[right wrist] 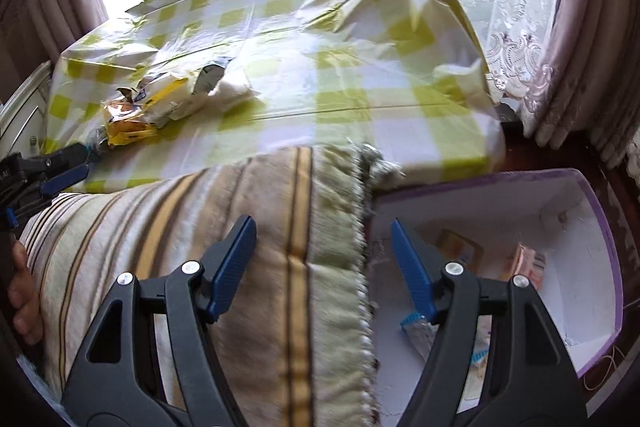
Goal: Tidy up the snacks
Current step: 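Move both tools back over the remaining snacks, then grasp a second blue-trimmed bag with the left tool while the right tool grasps the round white bun pack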
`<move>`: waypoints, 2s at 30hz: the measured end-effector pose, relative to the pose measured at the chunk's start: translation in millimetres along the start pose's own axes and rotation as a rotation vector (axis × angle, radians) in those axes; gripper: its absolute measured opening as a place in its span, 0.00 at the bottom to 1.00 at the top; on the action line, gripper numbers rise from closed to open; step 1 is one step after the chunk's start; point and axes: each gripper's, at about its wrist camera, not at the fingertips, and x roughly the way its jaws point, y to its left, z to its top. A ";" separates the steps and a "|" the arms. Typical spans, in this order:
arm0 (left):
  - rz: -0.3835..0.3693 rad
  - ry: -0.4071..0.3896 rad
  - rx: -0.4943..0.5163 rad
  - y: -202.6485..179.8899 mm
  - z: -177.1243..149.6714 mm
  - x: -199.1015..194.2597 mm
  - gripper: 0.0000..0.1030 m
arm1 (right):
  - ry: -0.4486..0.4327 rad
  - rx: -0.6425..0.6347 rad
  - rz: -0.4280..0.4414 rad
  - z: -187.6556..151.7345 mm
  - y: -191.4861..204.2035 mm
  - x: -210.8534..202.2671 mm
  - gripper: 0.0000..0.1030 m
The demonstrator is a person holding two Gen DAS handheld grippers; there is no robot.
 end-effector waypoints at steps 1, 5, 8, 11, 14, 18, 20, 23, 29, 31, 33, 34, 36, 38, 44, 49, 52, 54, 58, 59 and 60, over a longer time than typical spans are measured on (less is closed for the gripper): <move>0.013 0.000 -0.024 10.1 2.3 -1.7 0.49 | 0.001 -0.003 0.000 1.9 2.4 1.5 0.70; 0.033 -0.002 -0.094 41.7 9.3 -8.3 0.49 | 0.016 -0.011 0.002 10.9 11.9 9.7 0.71; 0.066 -0.007 -0.108 53.3 13.6 -12.9 0.49 | 0.030 -0.013 0.013 19.7 19.7 20.3 0.73; 0.139 0.006 -0.112 64.4 21.8 -10.0 0.49 | 0.041 -0.035 0.018 26.6 29.6 29.2 0.74; 0.185 0.020 -0.125 74.9 29.0 -6.9 0.50 | 0.048 -0.061 0.017 33.7 39.5 37.1 0.76; 0.259 0.052 -0.094 81.6 40.5 4.2 0.56 | 0.054 -0.068 0.024 43.2 48.2 47.5 0.76; 0.306 0.072 -0.022 75.4 46.1 11.6 0.61 | 0.057 -0.066 0.036 48.2 52.5 52.6 0.76; 0.367 0.103 0.103 61.9 52.9 25.0 0.69 | 0.066 -0.055 0.057 55.7 58.3 60.8 0.76; 0.503 0.136 0.266 48.0 61.3 50.4 0.71 | 0.081 -0.011 0.134 70.3 73.8 76.6 0.76; 0.538 0.140 0.308 45.9 63.5 59.8 0.71 | 0.089 0.007 0.165 75.5 79.4 83.4 0.76; 0.548 0.146 0.338 45.4 63.5 64.1 0.71 | 0.092 0.034 0.190 81.6 84.9 89.9 0.76; 0.550 0.149 0.352 43.9 64.0 66.8 0.71 | 0.089 0.051 0.207 84.6 87.6 92.1 0.76; 0.550 0.148 0.382 40.9 65.1 71.1 0.71 | 0.069 0.067 0.231 91.4 95.4 94.9 0.76; 0.532 0.150 0.400 39.8 65.5 74.6 0.71 | 0.031 0.058 0.233 98.1 105.7 93.8 0.76; 0.505 0.123 0.406 40.6 68.6 77.7 0.67 | -0.092 -0.097 0.179 119.8 153.4 92.1 0.81; 0.483 0.106 0.394 43.0 70.2 75.8 0.57 | -0.082 -0.200 0.106 131.7 181.6 117.0 0.81; 0.457 0.089 0.374 46.3 70.5 72.5 0.55 | -0.047 -0.240 0.068 133.0 193.0 136.2 0.81; 0.431 0.077 0.344 50.2 71.4 68.2 0.54 | -0.024 -0.239 0.064 134.1 193.8 144.7 0.84; 0.380 0.043 0.274 60.6 75.0 58.2 0.47 | 0.014 -0.254 0.063 131.5 195.2 154.2 0.86; 0.364 0.036 0.253 63.7 75.9 55.8 0.46 | 0.017 -0.266 0.068 129.4 197.4 154.2 0.86; 0.349 0.027 0.231 66.6 76.7 53.2 0.45 | 0.023 -0.276 0.071 127.3 199.3 155.1 0.87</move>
